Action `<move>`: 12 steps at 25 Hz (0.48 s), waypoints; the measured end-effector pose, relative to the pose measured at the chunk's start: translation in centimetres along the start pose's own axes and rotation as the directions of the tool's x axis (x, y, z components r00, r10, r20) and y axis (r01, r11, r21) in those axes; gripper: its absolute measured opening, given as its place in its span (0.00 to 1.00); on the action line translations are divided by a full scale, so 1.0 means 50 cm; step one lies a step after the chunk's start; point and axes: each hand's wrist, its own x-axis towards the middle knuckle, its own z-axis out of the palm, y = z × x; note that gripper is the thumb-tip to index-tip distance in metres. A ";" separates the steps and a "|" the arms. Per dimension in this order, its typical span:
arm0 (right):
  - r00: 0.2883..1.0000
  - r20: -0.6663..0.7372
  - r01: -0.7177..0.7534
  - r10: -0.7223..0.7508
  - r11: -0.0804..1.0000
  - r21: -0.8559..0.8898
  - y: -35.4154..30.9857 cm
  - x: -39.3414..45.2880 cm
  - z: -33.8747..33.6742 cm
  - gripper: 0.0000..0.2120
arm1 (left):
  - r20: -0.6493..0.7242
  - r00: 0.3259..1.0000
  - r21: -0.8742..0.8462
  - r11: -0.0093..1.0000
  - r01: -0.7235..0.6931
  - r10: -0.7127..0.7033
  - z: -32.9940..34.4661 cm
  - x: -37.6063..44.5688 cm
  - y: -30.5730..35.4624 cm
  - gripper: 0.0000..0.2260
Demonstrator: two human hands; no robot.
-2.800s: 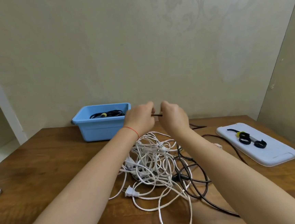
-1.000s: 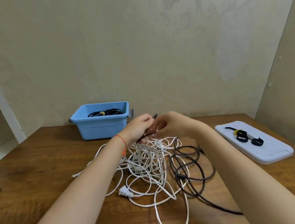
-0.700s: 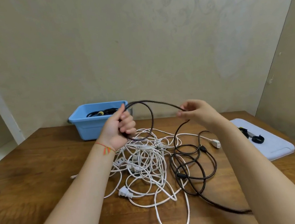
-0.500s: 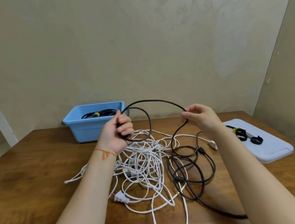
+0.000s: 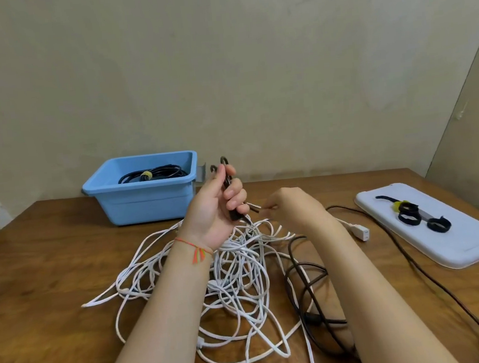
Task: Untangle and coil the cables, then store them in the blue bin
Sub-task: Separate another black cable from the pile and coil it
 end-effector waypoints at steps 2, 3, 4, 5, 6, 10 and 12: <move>0.995 0.097 0.035 -0.038 0.999 0.029 -0.008 0.007 0.010 0.11 | -0.051 0.998 0.130 0.991 -0.014 0.021 -0.002 0.001 0.014 0.13; 0.996 0.081 0.028 -0.031 0.999 0.040 -0.005 0.011 0.016 0.12 | -0.076 0.997 0.200 0.980 -0.015 0.031 -0.006 0.000 0.022 0.13; 1.000 0.011 -0.006 0.005 0.999 0.051 0.000 0.013 0.017 0.13 | -0.093 0.995 0.271 0.963 -0.008 0.035 -0.010 -0.002 0.029 0.14; 0.993 -0.097 -0.067 0.073 0.996 0.065 0.009 0.017 0.016 0.12 | -0.105 0.994 0.350 0.937 0.008 0.030 -0.015 -0.004 0.036 0.15; 0.966 -0.205 -0.141 0.156 0.986 0.086 0.021 0.018 0.013 0.11 | -0.117 0.993 0.444 0.895 0.036 0.018 -0.019 -0.007 0.040 0.16; 0.891 -0.271 -0.361 0.364 0.930 0.063 0.053 0.011 0.003 0.04 | -0.141 0.990 0.727 0.675 0.126 -0.033 -0.003 -0.018 0.044 0.23; 0.913 -0.212 -0.361 0.347 0.932 -0.029 0.050 0.006 0.010 0.02 | -0.133 0.991 0.720 0.688 0.090 0.009 0.009 -0.017 0.037 0.22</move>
